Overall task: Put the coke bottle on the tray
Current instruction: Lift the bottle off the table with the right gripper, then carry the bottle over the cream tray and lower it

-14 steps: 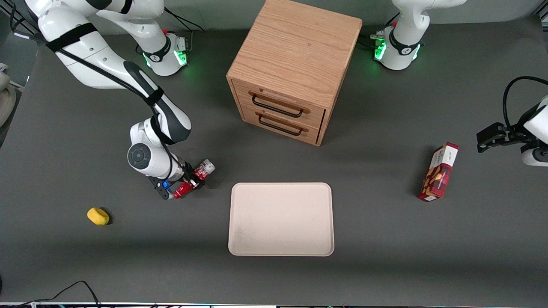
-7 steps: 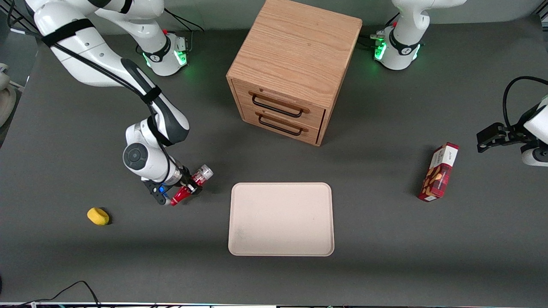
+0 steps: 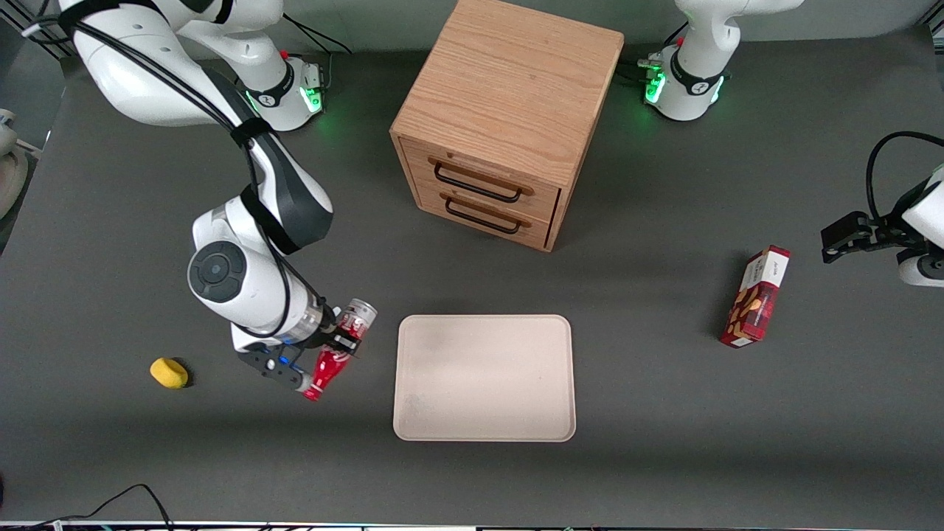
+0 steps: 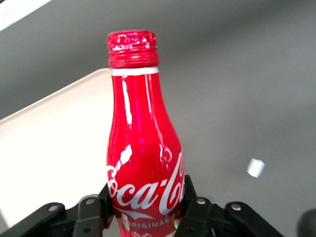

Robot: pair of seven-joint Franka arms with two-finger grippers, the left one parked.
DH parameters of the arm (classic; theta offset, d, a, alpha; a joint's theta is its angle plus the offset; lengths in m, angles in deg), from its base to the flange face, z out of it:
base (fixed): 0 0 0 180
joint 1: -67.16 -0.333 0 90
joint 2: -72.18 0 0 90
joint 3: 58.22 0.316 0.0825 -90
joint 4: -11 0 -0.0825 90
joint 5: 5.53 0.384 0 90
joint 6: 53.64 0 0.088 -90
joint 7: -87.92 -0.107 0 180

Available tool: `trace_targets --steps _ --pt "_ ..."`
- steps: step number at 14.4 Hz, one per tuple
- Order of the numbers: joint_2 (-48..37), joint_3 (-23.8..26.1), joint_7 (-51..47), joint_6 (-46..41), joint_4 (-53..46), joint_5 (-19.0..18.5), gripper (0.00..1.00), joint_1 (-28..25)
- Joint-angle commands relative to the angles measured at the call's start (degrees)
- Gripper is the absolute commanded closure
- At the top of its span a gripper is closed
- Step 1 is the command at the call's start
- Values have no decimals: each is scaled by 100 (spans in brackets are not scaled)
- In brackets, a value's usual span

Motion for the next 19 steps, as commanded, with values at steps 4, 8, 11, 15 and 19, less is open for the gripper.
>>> trace_targets --steps 4,8,11,15,19 --pt "1826 -9 2184 -127 -1935 -55 100 -513" --pt "2266 -18 2132 40 -1962 -28 100 -602" --pt "2469 -79 2140 295 -1953 -37 99 -777" --pt "2601 -193 2123 436 -1945 -55 82 -892" --pt "2610 -246 2167 445 -1927 -63 31 -901"
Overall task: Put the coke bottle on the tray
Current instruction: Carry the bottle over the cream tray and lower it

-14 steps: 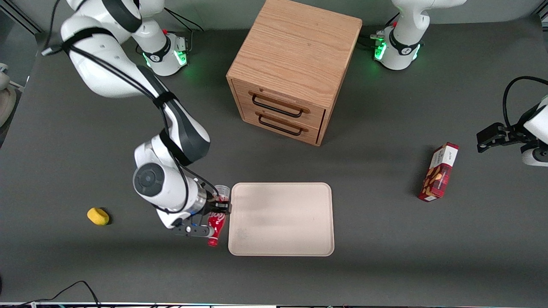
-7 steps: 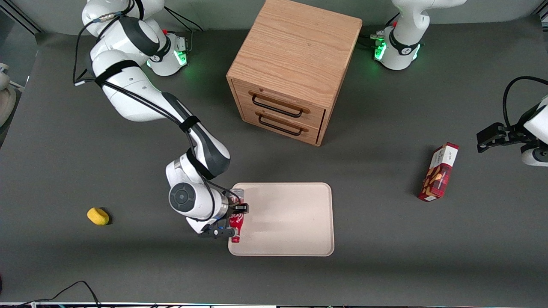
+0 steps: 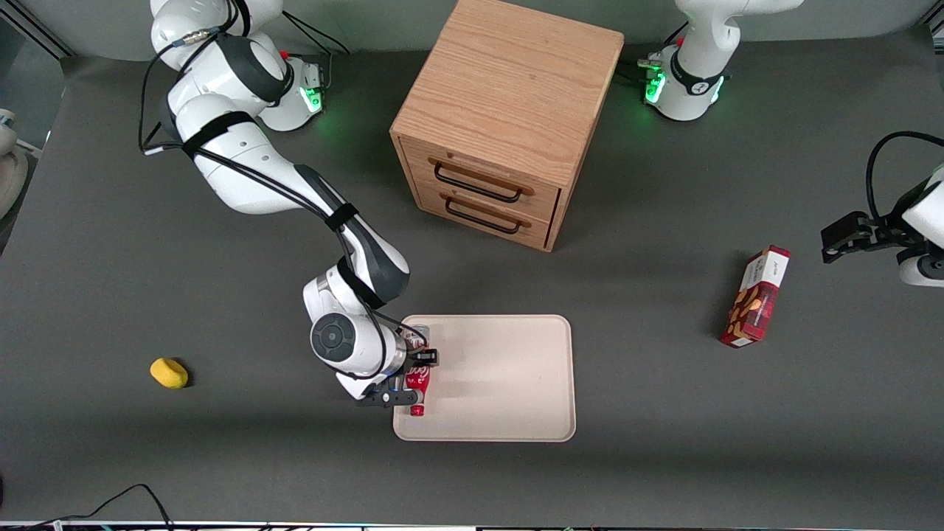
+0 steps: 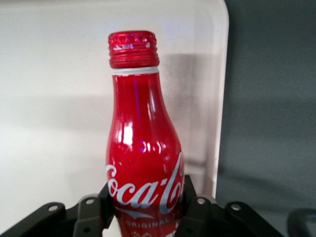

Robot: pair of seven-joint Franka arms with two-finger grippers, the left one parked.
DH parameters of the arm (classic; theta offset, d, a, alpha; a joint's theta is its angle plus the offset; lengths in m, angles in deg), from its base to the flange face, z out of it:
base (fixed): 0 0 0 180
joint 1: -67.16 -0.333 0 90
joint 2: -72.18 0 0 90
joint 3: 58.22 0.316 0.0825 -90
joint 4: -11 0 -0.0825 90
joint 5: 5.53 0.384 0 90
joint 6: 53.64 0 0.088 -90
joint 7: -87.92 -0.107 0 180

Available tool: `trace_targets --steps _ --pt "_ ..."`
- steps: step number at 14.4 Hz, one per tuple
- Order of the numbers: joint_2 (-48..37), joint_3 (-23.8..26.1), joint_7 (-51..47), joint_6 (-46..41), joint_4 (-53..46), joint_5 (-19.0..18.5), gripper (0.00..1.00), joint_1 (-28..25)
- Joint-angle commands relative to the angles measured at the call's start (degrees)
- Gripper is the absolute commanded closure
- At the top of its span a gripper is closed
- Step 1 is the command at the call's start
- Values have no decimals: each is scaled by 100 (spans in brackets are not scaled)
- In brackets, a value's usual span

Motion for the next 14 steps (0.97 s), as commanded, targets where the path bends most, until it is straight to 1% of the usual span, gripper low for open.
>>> trace_targets --steps 1,5,8,14 --pt "118 -99 116 -20 -189 -62 0 -95" --pt "127 -99 107 103 -145 -70 0 -121" --pt "145 -213 81 156 -145 -62 0 -139" --pt "119 -213 54 165 -145 -62 0 -183"
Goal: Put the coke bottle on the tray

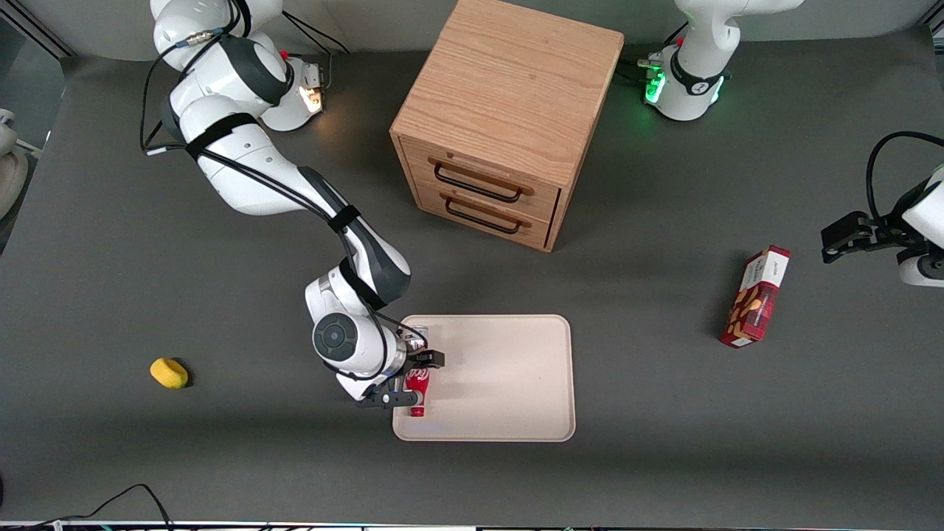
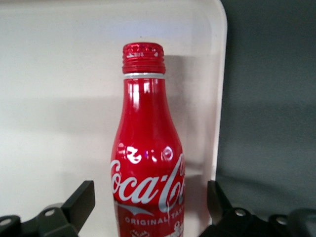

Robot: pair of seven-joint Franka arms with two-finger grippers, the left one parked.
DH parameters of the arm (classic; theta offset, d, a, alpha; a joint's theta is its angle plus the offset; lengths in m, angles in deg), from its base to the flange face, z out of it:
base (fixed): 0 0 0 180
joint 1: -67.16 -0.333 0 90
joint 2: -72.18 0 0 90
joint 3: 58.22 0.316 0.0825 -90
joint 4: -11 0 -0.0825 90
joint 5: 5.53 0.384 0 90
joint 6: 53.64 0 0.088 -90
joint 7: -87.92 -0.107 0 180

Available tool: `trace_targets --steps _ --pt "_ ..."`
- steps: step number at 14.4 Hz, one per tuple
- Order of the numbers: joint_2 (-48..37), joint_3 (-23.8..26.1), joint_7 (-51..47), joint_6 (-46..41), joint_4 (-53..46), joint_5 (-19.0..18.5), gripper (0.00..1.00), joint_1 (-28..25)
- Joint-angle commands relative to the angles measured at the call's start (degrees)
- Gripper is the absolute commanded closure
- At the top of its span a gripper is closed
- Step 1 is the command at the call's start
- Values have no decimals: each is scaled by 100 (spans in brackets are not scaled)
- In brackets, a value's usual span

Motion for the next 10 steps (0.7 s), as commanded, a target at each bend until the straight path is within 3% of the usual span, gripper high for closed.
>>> trace_targets --steps 1,10 --pt "63 -77 21 46 -144 -47 0 -102" --pt "-586 -60 -75 -305 65 14 0 -6"
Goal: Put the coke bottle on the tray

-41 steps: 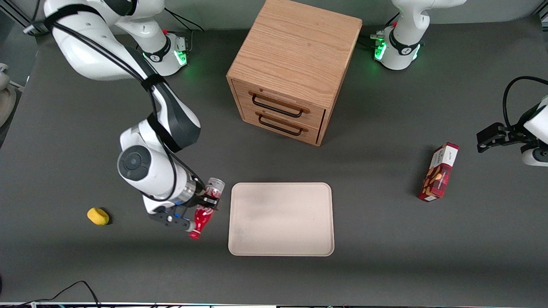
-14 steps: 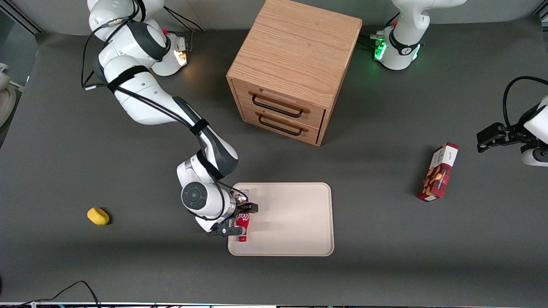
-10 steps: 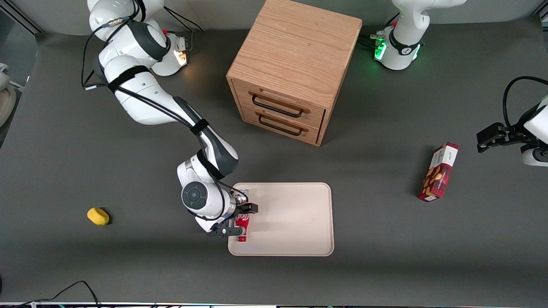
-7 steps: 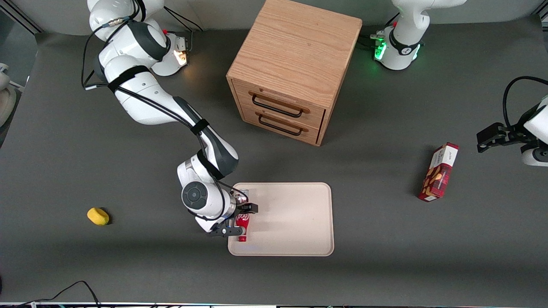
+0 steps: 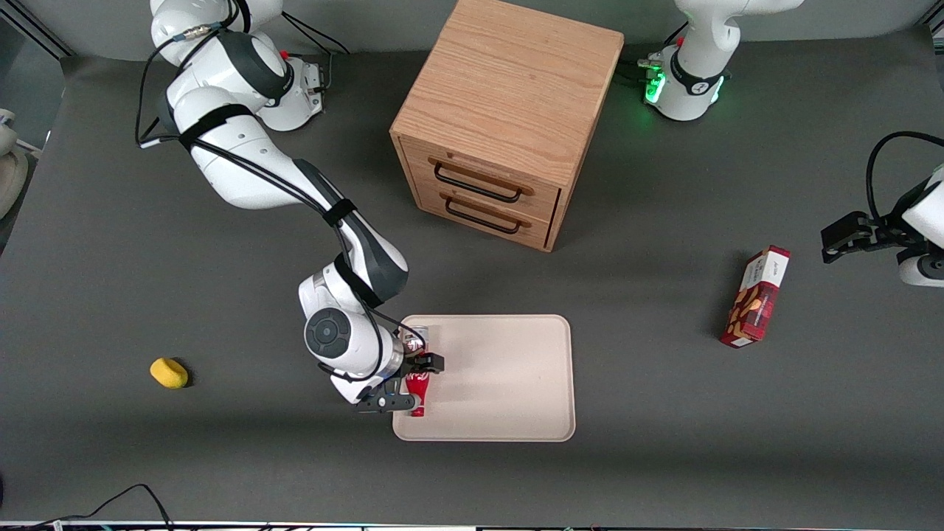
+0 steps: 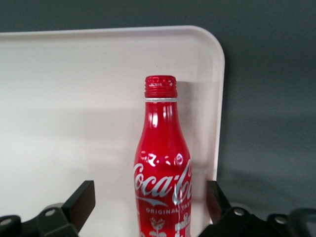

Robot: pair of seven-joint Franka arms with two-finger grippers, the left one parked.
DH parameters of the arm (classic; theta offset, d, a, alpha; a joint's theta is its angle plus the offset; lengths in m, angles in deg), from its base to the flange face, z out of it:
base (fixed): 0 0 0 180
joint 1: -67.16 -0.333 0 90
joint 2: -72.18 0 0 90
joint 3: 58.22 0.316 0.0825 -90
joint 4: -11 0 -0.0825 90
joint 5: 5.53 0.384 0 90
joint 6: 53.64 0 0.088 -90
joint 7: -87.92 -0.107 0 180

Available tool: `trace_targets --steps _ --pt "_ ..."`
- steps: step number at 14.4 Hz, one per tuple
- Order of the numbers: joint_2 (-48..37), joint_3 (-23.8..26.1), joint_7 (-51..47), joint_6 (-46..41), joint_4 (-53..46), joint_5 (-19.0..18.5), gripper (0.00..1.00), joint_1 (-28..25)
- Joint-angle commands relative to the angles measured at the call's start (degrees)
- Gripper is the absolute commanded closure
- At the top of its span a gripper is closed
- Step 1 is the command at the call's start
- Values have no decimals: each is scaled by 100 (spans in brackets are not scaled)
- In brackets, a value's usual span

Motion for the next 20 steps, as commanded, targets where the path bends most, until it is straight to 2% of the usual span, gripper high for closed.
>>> trace_targets --steps 1,9,11,12,14,16,20 --pt "-592 -51 -151 -262 350 14 0 51" --pt "-3693 -25 -170 -280 3433 5 0 1447" --pt "-4502 -16 276 -306 4102 14 0 1843" --pt "-4888 -16 453 -333 4375 118 0 2019" --pt "-5575 -25 927 -551 4754 766 0 2292" --pt "-6041 -42 1446 -990 4913 1190 0 2468" --pt "-6570 -77 2106 -1747 4852 1244 0 2775"
